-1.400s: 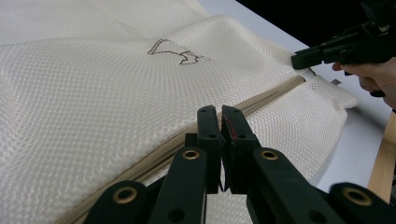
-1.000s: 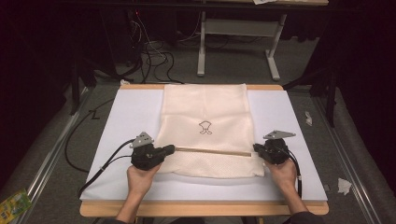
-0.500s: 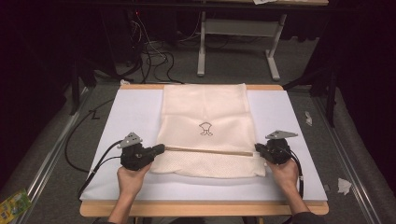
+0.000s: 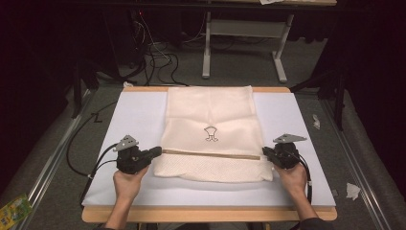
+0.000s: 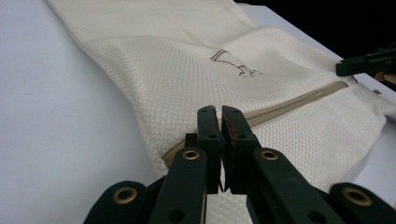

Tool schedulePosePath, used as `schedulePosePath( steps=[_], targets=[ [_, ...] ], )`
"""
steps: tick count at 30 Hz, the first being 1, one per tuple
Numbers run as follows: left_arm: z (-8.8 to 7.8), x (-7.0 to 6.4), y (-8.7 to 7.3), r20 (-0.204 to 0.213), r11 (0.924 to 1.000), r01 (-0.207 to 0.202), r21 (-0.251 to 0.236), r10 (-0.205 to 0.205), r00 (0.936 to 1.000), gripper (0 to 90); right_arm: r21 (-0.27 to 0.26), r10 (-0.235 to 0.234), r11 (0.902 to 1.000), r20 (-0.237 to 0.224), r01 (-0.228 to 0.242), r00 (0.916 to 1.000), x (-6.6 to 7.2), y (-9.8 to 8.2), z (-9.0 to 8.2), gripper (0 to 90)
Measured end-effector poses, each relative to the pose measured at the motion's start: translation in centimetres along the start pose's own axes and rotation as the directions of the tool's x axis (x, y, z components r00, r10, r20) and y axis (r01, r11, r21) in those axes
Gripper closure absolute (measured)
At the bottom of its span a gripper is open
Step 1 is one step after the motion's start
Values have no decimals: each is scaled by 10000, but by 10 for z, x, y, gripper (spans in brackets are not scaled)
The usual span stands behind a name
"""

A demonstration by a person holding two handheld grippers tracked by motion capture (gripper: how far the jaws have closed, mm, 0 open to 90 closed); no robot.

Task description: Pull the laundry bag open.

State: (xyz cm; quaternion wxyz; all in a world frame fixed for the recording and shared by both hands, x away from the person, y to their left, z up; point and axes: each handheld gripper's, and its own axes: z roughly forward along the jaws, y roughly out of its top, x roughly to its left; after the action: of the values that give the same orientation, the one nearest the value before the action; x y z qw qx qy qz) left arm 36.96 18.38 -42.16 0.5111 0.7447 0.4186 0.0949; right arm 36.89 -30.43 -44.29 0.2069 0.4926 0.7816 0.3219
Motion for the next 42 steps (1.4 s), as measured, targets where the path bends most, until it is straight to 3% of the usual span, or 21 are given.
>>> schedulePosePath(
  steps=[13,19,23,31,34,42],
  targets=[
    [-3,10,-3,-273,9997,177,195,-171,9995,874,-1,40,10000,32,-40,10000,-2,0,0,890],
    [0,13,-6,-753,9985,66,542,-25,9972,874,6,10,10000,126,-10,9999,0,0,1,892],
    [3,8,-8,-1303,9945,-471,931,590,9897,873,-69,-57,10000,95,57,9999,1,1,2,892],
    [3,9,-10,-1303,9948,-411,933,531,9901,872,-160,103,9998,14,-103,9999,-1,1,1,891],
    [5,8,-12,-1265,9937,-414,1046,546,9905,872,56,54,10000,-33,-53,10000,-1,0,3,890],
    [5,9,-11,-1065,9942,-80,1072,195,9941,868,246,108,9996,-205,-103,9997,-1,-1,3,876]
  ],
)
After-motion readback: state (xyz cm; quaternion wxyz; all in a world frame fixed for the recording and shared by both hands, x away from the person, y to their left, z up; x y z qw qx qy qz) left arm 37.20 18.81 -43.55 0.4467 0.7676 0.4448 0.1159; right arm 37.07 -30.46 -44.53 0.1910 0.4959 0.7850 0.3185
